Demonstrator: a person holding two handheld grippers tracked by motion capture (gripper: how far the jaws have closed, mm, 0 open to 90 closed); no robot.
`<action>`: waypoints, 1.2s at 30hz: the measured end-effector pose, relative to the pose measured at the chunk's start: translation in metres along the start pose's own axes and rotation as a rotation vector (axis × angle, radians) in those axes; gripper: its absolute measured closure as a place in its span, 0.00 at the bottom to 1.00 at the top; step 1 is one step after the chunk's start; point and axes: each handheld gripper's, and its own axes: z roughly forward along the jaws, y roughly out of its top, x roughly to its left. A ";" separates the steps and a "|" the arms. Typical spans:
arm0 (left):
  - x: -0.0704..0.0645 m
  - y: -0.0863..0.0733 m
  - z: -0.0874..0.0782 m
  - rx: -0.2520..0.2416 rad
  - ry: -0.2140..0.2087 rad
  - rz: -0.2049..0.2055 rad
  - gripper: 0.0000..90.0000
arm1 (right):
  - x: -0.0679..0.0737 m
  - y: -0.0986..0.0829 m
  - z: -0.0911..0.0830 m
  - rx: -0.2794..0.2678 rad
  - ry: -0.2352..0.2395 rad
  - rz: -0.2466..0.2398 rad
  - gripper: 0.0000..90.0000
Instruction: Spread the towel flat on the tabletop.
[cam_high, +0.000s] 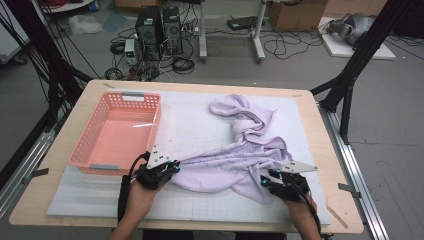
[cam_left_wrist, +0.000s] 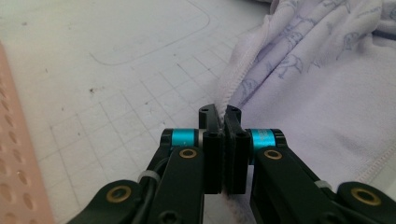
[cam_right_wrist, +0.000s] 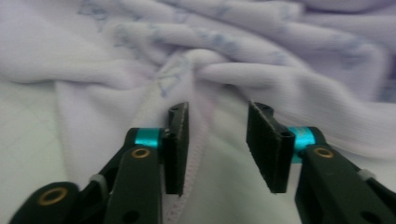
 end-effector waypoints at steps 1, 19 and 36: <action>-0.001 -0.001 0.001 -0.001 0.000 -0.006 0.97 | 0.004 0.000 0.005 0.014 0.012 -0.014 0.63; -0.006 -0.010 -0.003 -0.015 -0.112 -0.053 0.97 | -0.022 -0.027 -0.053 0.139 -0.179 -0.032 0.97; -0.003 0.037 0.050 -0.018 -0.185 -0.057 0.57 | -0.020 0.002 -0.034 -0.001 -0.194 0.016 0.60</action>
